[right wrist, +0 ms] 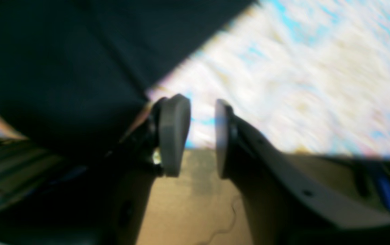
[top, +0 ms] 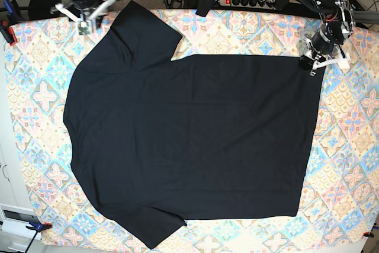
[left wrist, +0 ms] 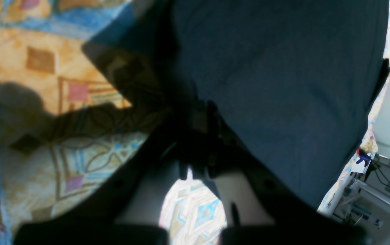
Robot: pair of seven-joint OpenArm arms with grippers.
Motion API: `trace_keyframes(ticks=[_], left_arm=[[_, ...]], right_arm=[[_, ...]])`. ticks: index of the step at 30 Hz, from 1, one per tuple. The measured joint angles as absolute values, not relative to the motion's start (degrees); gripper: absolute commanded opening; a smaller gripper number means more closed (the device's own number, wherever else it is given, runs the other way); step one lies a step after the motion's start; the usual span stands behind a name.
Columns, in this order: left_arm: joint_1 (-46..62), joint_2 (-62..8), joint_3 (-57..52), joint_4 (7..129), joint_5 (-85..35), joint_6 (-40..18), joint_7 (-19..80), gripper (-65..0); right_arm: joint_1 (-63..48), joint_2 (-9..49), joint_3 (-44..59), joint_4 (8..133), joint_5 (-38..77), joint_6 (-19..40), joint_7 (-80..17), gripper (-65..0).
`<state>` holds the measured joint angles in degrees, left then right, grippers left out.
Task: Fold the T-shirt properly
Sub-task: 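Reach the left gripper to the black shirt's hem corner and grasp, then reach the right gripper to the shoulder edge by the sleeve and grasp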
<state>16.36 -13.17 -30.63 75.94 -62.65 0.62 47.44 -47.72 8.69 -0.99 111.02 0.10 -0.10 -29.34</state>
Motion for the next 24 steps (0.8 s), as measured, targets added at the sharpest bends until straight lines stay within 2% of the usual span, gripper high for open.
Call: trace_keyframes(ticks=[5,10,14,24], left_arm=[[16.9,-13.2,-30.6,76.0,-62.7,0.6,47.4,-65.0],[17.0,-13.2,-30.6,76.0,-63.0,0.4,47.4,-65.0],[17.0,-13.2,-30.6,76.0,-63.1,0.4,47.4,-65.0],[17.0,-13.2,-30.6,76.0,-63.0,0.4,47.4,-65.0]], right_arm=[[-44.9,8.5,-5.7,111.0,0.5,-0.1,-30.0,-43.7],[-41.4,8.6,-5.8,110.3,14.5,-0.3,-34.2,-39.9],[-38.7,8.6,-2.0,109.6,23.8,-0.3,-36.1,-37.1],[-38.9,8.7,3.7,106.3,24.5,-0.5,-39.9,-36.8]])
